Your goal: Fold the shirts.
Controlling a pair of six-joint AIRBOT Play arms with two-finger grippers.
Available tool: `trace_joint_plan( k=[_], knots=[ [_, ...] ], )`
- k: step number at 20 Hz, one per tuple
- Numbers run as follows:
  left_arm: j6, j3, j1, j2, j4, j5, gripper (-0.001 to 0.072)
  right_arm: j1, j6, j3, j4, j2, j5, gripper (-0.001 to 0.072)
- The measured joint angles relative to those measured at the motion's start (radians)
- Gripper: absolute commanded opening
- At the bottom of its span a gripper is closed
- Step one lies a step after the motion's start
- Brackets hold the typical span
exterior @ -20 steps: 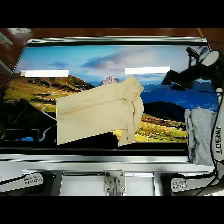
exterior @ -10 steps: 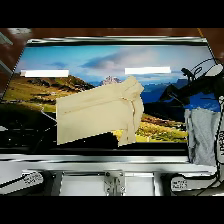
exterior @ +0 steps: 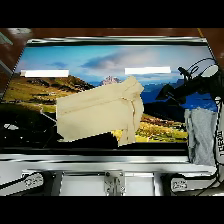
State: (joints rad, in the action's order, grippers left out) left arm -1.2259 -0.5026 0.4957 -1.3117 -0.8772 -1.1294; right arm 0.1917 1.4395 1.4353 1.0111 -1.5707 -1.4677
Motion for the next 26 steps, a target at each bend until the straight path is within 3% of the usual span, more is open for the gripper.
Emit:
trace_joint_plan(
  k=[2, 7, 16, 18, 19, 20, 21, 26],
  knots=[
    [-0.003, 0.003, -0.013, -0.005, 0.008, 0.043, 0.0036, -0.001, 0.003, -0.008, 0.016, 0.000, -0.006, 0.0627],
    [-0.016, 0.002, -0.026, -0.003, 0.024, 0.057, 0.0035, -0.001, -0.012, -0.173, 0.004, 0.000, 0.006, 0.0629],
    [0.032, -0.056, -0.029, 0.056, 0.029, -0.045, 0.0035, -0.127, -0.071, -0.436, -0.166, -0.060, 0.254, 0.0608],
    [0.034, -0.076, -0.029, 0.065, 0.029, -0.063, 0.0035, -0.161, -0.071, -0.446, -0.208, -0.077, 0.307, 0.0494],
    [0.034, -0.085, -0.029, 0.068, 0.030, -0.071, 0.0035, -0.173, -0.070, -0.449, -0.230, -0.083, 0.342, 0.0491],
    [0.035, -0.094, -0.029, 0.070, 0.031, -0.075, 0.0035, -0.180, -0.068, -0.451, -0.242, -0.087, 0.368, 0.0254],
    [0.038, -0.103, -0.029, 0.072, 0.032, -0.078, 0.0034, -0.186, -0.068, -0.452, -0.245, -0.091, 0.400, 0.0084],
    [0.082, -0.205, -0.029, 0.122, 0.028, -0.103, 0.0032, -0.185, -0.153, -0.386, -0.249, -0.042, 0.381, 0.0065]
  ],
)
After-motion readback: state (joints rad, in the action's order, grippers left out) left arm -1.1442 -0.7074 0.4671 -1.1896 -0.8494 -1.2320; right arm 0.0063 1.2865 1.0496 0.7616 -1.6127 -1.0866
